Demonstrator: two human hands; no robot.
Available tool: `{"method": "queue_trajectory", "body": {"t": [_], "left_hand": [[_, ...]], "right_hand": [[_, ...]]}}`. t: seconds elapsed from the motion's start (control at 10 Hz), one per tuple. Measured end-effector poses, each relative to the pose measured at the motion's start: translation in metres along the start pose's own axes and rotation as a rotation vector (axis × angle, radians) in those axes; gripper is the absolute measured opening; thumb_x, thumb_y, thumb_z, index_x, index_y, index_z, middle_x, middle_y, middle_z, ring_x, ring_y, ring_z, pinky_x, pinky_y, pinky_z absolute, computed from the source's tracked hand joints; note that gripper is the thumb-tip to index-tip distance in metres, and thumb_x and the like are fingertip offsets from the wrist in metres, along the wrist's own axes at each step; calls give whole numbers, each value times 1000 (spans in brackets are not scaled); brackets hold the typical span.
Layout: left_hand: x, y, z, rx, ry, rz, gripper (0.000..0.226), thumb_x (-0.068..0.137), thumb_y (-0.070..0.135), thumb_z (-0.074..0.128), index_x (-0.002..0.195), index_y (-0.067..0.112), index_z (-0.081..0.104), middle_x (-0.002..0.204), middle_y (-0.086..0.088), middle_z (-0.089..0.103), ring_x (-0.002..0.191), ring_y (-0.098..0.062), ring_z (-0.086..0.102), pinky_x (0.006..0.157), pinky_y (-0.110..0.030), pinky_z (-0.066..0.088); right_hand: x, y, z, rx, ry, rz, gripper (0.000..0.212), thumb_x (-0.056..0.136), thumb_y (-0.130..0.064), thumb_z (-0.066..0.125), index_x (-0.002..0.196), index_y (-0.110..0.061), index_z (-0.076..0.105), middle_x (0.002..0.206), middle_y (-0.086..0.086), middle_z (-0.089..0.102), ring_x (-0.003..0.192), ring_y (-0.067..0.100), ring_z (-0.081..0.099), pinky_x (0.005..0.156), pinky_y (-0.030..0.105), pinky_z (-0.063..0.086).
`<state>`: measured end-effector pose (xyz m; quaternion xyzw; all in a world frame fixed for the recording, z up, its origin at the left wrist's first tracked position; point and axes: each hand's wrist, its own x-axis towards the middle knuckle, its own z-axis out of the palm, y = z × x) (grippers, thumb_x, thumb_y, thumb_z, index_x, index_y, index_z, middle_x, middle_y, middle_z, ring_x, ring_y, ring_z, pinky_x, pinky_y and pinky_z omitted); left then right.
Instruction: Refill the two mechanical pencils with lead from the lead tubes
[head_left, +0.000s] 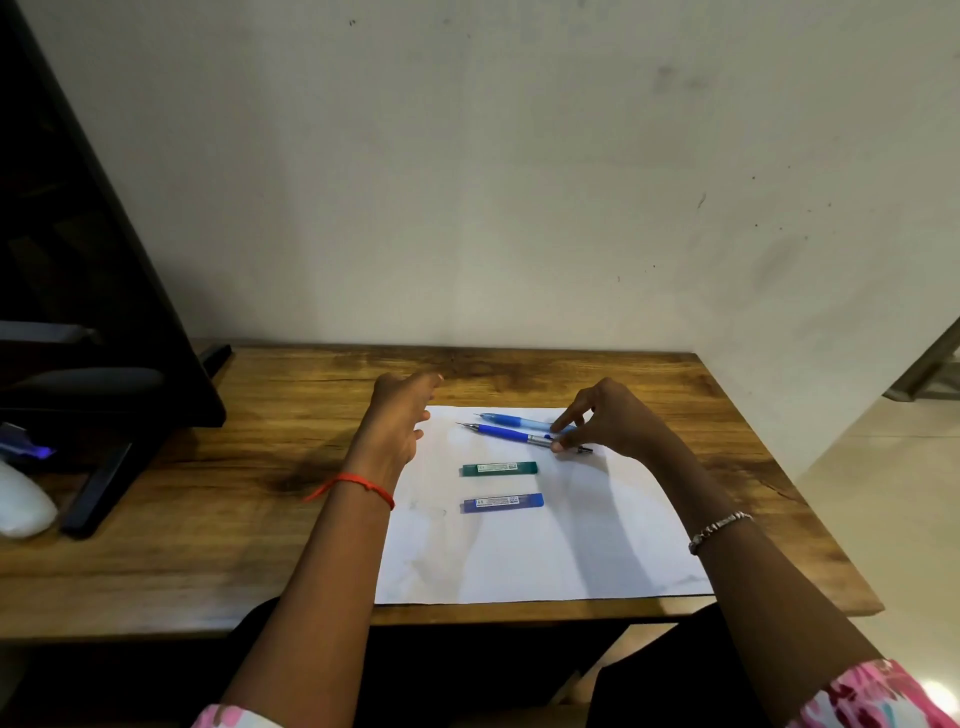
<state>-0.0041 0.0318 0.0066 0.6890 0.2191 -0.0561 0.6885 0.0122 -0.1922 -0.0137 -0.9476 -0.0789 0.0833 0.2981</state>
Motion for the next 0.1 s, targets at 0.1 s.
{"method": "queue_trajectory", "body": {"t": [0.1], "left_hand": [[-2,-1,2,21,23,33,25,90,20,52,107,2,55,103,-9,52,95,-22,48,78,-31,42]], "right_hand": [[-1,0,-1,68,53,-1,30,67,-18,82,94,-6,75,78,7,64,66,10,48,48,8,35]]}}
